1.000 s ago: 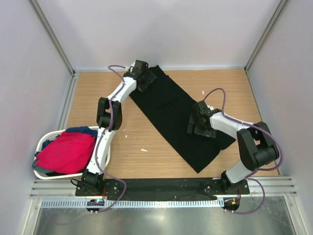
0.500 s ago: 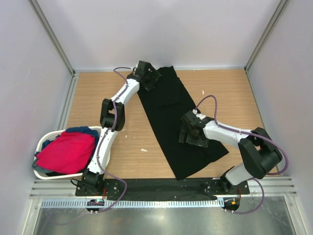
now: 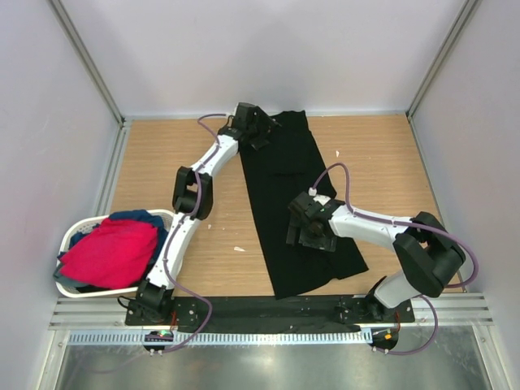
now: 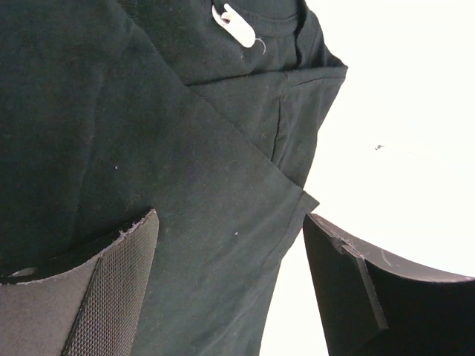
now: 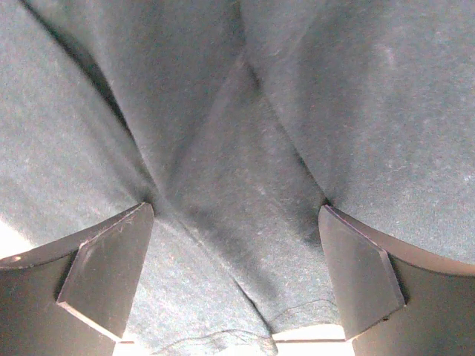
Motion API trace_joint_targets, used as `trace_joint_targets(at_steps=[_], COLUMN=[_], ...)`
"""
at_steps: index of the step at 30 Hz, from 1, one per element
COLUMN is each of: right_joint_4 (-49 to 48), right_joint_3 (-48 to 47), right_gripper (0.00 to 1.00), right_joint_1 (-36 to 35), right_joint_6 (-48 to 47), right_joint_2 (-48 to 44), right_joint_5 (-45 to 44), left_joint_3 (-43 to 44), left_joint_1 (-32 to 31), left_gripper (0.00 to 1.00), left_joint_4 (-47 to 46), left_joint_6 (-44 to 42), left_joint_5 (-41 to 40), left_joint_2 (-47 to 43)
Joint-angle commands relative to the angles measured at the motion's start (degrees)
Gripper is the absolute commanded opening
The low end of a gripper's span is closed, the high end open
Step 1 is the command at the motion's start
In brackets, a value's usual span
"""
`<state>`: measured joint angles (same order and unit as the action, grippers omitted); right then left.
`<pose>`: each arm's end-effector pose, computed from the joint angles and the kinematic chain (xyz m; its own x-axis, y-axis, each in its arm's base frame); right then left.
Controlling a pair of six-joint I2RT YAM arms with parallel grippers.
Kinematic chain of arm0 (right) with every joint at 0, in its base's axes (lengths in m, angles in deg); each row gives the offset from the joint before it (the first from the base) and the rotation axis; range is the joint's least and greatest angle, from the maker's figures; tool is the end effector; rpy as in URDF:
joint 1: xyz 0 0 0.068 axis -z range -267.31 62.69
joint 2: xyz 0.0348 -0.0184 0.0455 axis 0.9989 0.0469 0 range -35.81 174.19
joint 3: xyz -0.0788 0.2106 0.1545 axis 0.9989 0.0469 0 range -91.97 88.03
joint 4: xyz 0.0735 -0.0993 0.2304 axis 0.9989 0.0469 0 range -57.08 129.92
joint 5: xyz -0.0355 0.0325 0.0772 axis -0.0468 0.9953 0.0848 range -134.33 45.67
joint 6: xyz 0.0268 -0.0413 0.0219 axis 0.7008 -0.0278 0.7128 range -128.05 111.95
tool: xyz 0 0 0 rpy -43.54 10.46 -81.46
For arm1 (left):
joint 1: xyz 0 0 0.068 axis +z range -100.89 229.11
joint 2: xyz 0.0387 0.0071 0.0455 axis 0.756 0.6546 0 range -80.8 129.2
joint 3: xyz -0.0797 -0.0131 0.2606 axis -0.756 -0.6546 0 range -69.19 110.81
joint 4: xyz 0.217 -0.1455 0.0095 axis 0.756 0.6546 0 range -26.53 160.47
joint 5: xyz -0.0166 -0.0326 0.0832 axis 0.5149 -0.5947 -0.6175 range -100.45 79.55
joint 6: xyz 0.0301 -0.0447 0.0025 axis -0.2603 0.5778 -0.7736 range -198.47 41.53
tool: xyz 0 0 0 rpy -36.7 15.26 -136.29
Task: Fold and stack the t-shirts
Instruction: Fold the tshirt
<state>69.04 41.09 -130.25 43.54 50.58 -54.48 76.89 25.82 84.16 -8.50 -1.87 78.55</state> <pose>0.1932 0.1710 0.1621 -0.9407 0.1784 -0.2885 0.1591 0.9832 0.0891 0.5579 -0.2460 0.1479 -0.6498 -0.7317 -0.2058 -0.3092 0.5018 -0.8078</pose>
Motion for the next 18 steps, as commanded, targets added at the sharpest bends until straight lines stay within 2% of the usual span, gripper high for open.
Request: trace_joint_targets(at_steps=[1, 7, 11, 18], right_joint_4=[-0.44, 1.67, 3.43, 5.98], right_joint_3=[-0.87, -2.53, -6.84, -10.02], right_gripper=[1.0, 1.0, 1.0, 1.0], right_joint_1=[-1.09, -1.53, -2.94, -6.37], right_joint_6=[4.21, 5.45, 3.17, 3.42], right_joint_2=[1.15, 1.06, 3.34, 8.71], right_joint_5=[3.03, 4.7, 2.77, 4.61], left_joint_3=[0.61, 1.48, 2.28, 3.68], left_joint_1=[-0.97, -1.23, -1.23, -1.23], left_gripper=[0.81, 0.81, 0.81, 0.82], left_joint_4=[0.23, -1.79, -4.16, -7.32], left_joint_6=[0.69, 3.15, 4.03, 5.35], left_joint_5=[1.0, -0.13, -1.11, -1.37], left_joint_2=[3.42, 4.3, 4.57, 6.68])
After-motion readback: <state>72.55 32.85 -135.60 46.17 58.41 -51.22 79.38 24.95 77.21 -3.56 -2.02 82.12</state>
